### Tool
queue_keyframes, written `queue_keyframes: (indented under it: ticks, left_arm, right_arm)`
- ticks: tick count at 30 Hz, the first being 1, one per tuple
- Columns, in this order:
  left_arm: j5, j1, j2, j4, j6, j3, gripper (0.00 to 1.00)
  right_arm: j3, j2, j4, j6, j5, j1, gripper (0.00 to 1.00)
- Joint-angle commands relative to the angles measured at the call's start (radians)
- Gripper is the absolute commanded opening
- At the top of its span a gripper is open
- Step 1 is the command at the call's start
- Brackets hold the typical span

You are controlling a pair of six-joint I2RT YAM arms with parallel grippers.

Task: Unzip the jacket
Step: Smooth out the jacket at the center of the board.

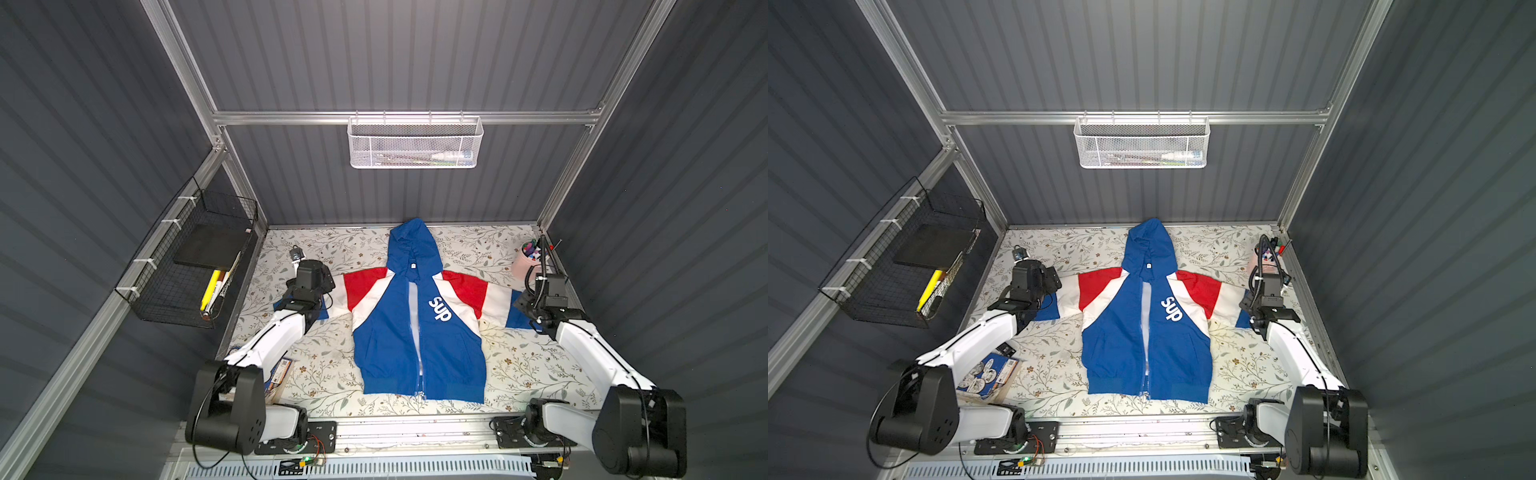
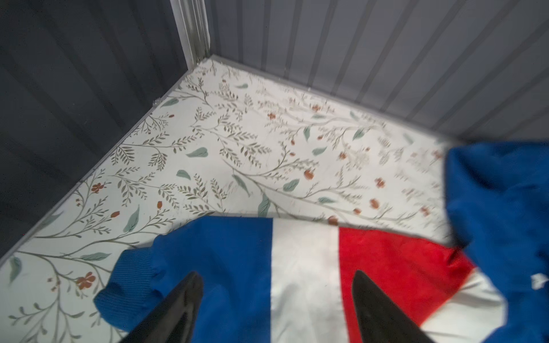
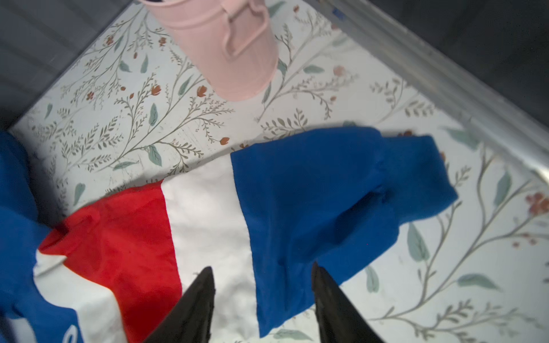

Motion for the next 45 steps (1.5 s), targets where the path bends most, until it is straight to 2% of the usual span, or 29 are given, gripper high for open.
queue_keyframes:
  ticks: [1, 4, 9, 12, 19, 29, 33, 39, 45]
  left_arm:
    - [0.036, 0.038, 0.067, -0.177, -0.057, 0.065, 0.61]
    - [0.111, 0.105, 0.121, -0.197, -0.063, 0.08, 0.49]
    - [0.166, 0.183, 0.219, -0.249, -0.075, 0.12, 0.2]
    - [0.179, 0.22, 0.269, -0.274, -0.069, 0.146, 0.11]
    - [0.209, 0.277, 0.352, -0.306, -0.035, 0.195, 0.07]
    - [0.247, 0.324, 0.452, -0.354, -0.015, 0.2, 0.04]
    - [0.25, 0.339, 0.474, -0.358, -0.015, 0.197, 0.03]
    - [0.256, 0.34, 0.491, -0.358, -0.013, 0.204, 0.0]
    - [0.259, 0.34, 0.505, -0.36, -0.005, 0.217, 0.0]
  right_arm:
    - [0.022, 0.048, -0.103, 0.022, -0.067, -0.023, 0.46]
    - [0.064, 0.136, -0.16, 0.042, -0.106, -0.056, 0.4]
    - [0.092, 0.238, -0.155, 0.042, -0.146, -0.101, 0.32]
    - [0.096, 0.272, -0.132, 0.05, -0.164, -0.123, 0.27]
    - [0.129, 0.366, -0.105, 0.054, -0.219, -0.174, 0.24]
    - [0.094, 0.388, -0.108, 0.086, -0.277, -0.309, 0.17]
    - [0.062, 0.348, -0.11, 0.092, -0.284, -0.376, 0.13]
    - [0.05, 0.194, -0.03, 0.067, -0.292, -0.379, 0.15]
    - [0.155, 0.286, -0.043, 0.056, -0.302, -0.38, 0.14]
